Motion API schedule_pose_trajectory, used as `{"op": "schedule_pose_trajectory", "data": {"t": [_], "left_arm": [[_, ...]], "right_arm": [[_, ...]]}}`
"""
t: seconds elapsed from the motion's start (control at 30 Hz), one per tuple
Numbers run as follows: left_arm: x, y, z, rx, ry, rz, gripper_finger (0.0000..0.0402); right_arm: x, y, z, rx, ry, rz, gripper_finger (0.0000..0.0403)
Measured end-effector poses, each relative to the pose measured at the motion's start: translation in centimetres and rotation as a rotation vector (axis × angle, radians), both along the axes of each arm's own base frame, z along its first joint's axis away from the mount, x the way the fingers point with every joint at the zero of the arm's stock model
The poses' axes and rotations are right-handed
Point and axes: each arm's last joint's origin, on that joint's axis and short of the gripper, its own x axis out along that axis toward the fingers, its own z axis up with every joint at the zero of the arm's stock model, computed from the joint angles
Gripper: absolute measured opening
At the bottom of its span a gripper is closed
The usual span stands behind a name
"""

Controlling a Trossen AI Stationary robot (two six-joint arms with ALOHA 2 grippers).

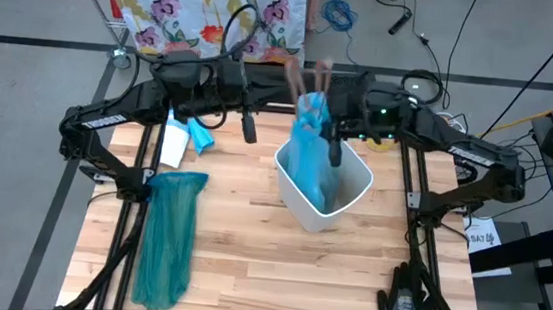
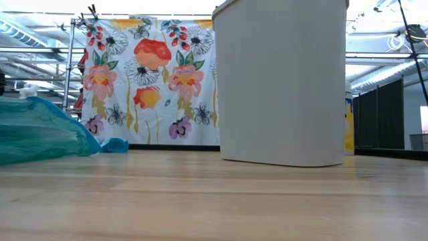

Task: Place trash/remove bag and relplace
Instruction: Remove the blue trash bag from the trash bin

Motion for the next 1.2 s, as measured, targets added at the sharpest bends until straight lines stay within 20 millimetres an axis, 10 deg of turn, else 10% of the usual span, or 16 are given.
{"op": "schedule_pose_trajectory", "data": {"t": [0.33,0.87,1.2], "left_arm": [[-1.3,-0.4,-0.8,-0.063,0.131,-0.008,0.0000],[-3.7,1.0,-2.2,-0.084,0.338,0.200,0.0000],[-6.7,1.6,-2.7,-0.135,0.338,0.261,0.0000]], "right_arm": [[-2.8,-0.2,3.2,-0.045,-0.163,-0.083,0.0000],[-10.9,-0.3,17.5,-0.426,-0.478,-0.515,0.0000],[-14.3,-0.7,17.8,-0.413,-0.240,-1.003,0.0000]]}}
